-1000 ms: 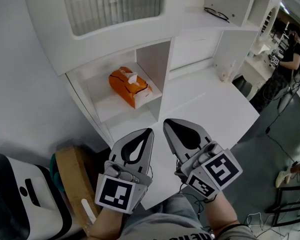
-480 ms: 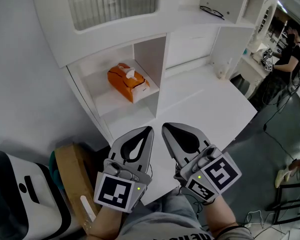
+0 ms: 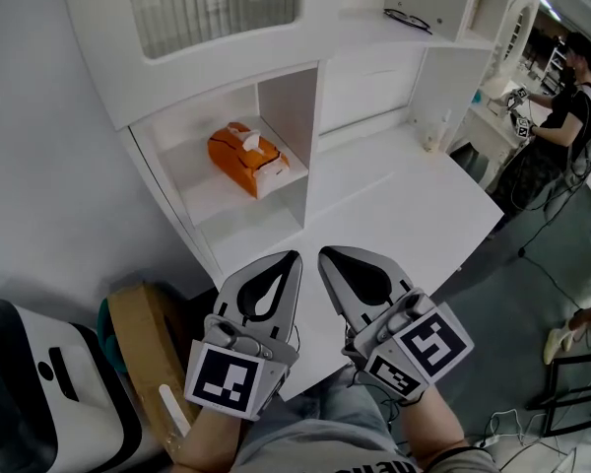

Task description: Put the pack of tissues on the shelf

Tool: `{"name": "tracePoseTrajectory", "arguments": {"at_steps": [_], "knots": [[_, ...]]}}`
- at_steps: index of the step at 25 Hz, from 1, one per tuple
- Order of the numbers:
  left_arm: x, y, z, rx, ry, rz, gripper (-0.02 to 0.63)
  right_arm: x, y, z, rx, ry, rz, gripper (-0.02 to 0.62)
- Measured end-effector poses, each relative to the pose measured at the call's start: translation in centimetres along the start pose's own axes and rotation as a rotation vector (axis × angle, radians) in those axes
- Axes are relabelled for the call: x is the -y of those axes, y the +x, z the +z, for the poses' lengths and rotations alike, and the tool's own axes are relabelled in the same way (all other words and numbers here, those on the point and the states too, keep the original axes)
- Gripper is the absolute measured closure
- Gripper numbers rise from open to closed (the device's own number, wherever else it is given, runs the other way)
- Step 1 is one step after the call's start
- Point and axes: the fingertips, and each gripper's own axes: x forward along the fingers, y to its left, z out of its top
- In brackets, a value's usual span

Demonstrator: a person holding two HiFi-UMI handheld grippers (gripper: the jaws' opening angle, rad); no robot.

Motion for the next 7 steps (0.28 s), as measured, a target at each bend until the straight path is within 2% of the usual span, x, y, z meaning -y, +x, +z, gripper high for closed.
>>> {"name": "tracePoseTrajectory", "arguments": {"at_steps": [7], "knots": [[0.41, -0.55, 0.07, 0.003, -0.004, -0.005, 0.580, -0.70, -0.38, 0.14, 0.004, -0.002, -0.001, 0.603]]}}
